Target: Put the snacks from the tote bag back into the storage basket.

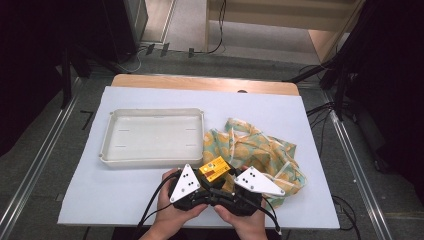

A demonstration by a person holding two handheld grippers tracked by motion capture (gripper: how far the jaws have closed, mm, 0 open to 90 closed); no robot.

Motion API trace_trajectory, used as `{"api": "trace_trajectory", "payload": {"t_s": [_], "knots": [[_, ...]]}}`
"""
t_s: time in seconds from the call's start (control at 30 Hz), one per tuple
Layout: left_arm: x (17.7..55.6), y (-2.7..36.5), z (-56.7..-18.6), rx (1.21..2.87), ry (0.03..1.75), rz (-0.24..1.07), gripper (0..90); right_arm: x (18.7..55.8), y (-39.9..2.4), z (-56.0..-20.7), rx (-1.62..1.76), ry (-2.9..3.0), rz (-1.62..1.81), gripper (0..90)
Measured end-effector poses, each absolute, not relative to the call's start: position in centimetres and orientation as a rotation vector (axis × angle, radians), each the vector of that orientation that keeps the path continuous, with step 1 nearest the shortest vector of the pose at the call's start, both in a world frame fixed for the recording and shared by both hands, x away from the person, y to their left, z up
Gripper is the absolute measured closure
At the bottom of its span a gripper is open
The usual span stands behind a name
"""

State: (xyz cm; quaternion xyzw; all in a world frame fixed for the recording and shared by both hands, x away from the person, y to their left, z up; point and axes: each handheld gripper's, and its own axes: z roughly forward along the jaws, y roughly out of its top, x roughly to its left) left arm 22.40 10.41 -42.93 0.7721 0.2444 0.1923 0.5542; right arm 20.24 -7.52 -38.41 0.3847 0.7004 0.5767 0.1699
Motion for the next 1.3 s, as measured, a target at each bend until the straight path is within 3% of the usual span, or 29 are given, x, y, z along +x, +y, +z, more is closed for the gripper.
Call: {"api": "trace_trajectory", "payload": {"t_s": [0.43, 0.8, 1.3], "knots": [[23.3, 11.3, -43.1, 1.823, 0.636, 0.466, 51.2, 21.4, -8.1, -38.7, 1.123, 2.059, 1.695, 25.4], [25.0, 15.3, -42.6, 1.679, 0.718, 0.45, 51.2, 21.8, -9.8, -38.3, 1.115, 2.021, 1.756, 23.3], [25.9, 20.1, -43.0, 1.625, 0.79, 0.525, 51.5, 23.5, -13.6, -40.3, 1.214, 1.935, 1.623, 23.6]]}}
